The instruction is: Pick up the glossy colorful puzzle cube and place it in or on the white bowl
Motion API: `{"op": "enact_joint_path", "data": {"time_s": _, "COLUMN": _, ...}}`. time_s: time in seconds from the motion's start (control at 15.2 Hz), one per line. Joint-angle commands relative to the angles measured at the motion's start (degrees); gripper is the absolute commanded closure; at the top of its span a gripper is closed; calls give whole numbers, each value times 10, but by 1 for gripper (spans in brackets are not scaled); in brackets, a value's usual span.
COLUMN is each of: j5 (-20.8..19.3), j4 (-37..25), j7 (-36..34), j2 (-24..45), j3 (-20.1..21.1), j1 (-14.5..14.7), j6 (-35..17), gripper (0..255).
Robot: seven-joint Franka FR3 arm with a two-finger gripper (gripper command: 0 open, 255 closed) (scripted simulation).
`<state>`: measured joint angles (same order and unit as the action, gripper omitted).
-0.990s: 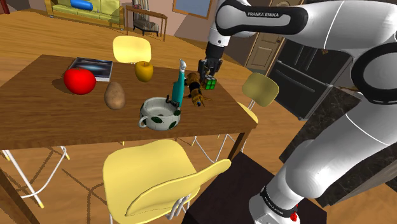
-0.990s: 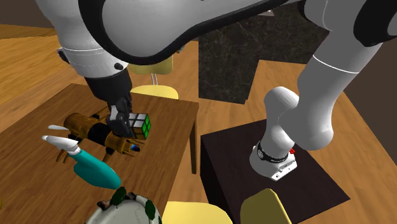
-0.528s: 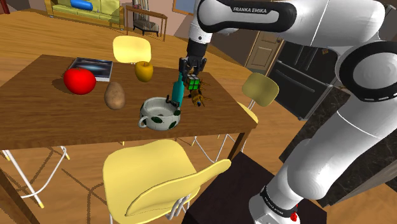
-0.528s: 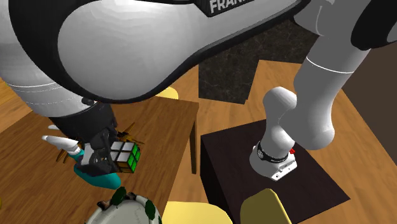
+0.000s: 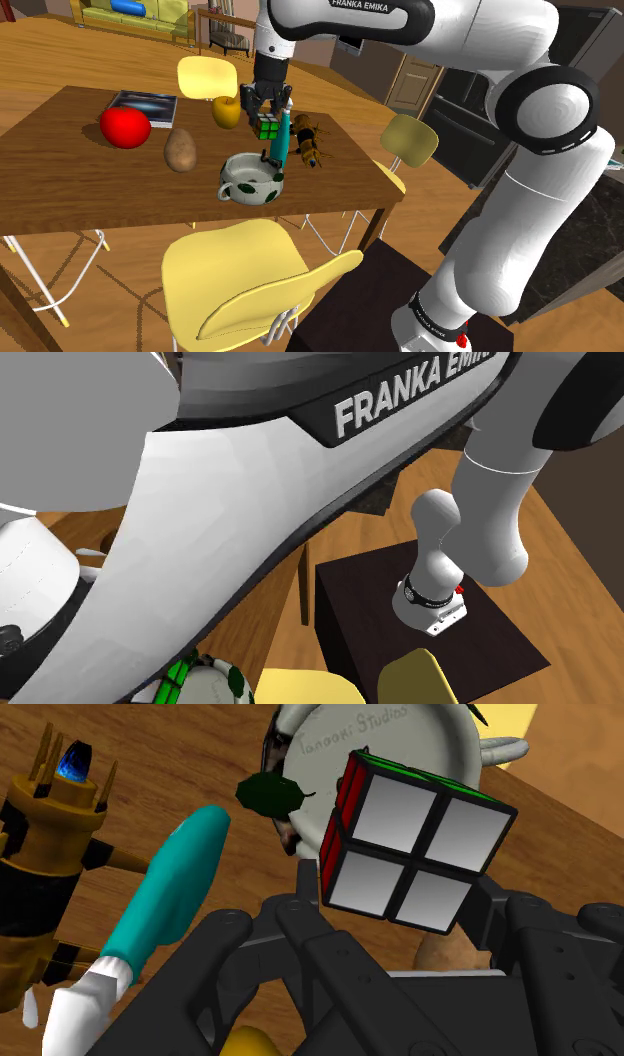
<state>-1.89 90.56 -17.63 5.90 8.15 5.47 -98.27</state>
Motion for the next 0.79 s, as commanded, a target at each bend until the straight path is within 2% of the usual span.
{"op": "enact_joint_path", "data": {"time_s": 0.0, "j5": -5, "j4": -29, "j7": -22, "j2": 22, "j3": 9, "j1": 13, "j6": 7, "gripper": 255}}
{"op": "enact_joint_path", "data": {"time_s": 0.73, "j5": -5, "j4": 61, "j7": -24, "j2": 18, "j3": 8, "j1": 11, "j6": -79, "gripper": 255}}
